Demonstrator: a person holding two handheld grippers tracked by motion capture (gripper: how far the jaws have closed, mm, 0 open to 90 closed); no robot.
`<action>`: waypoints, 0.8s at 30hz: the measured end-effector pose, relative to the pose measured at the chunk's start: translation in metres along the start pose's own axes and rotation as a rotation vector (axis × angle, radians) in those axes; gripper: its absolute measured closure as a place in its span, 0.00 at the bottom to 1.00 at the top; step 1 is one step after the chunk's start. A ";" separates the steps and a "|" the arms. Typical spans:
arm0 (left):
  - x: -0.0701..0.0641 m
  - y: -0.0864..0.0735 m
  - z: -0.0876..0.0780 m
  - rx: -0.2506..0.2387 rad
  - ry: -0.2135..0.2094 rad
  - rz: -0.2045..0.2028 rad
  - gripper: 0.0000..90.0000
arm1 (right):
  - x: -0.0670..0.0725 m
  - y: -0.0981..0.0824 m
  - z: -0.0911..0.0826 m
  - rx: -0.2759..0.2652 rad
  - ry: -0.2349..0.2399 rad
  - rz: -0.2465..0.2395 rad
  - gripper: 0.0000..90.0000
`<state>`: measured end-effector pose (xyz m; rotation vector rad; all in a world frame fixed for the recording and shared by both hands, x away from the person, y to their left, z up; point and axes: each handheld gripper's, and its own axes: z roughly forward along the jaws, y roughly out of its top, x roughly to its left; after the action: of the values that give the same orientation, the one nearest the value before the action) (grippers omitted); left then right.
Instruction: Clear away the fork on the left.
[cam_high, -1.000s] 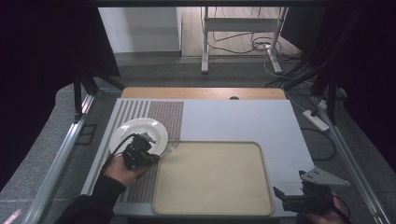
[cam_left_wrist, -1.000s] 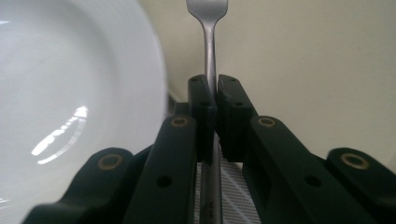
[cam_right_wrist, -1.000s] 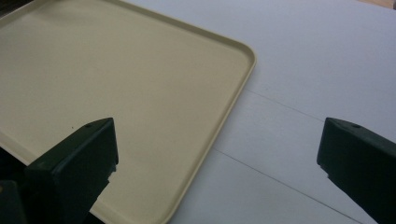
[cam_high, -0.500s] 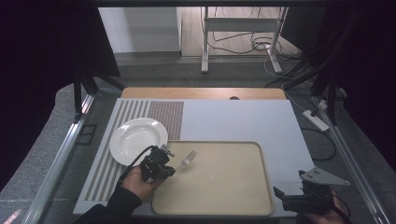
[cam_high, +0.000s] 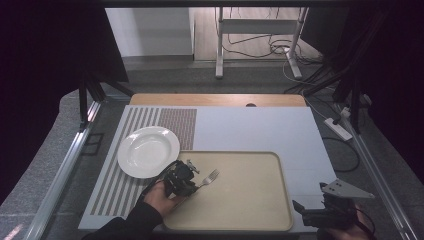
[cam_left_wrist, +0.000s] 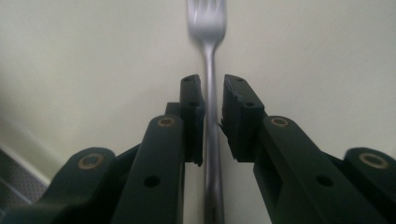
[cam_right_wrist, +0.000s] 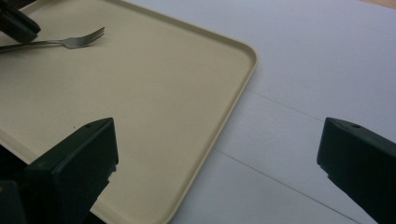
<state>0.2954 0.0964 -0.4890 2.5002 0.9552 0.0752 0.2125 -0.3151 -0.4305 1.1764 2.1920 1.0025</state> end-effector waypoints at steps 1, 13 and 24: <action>0.000 0.002 -0.002 -0.015 -0.007 -0.002 0.91 | 0.000 0.000 0.000 0.001 -0.001 0.000 0.00; -0.005 0.014 0.025 0.068 -0.014 0.054 0.99 | 0.000 0.000 0.001 0.003 -0.001 0.001 0.00; 0.015 0.008 0.021 0.081 0.050 -0.013 0.99 | 0.000 0.000 0.001 0.007 -0.002 -0.004 0.00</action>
<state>0.3161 0.0929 -0.5062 2.5768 1.0137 0.0968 0.2128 -0.3145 -0.4309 1.1747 2.1968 0.9925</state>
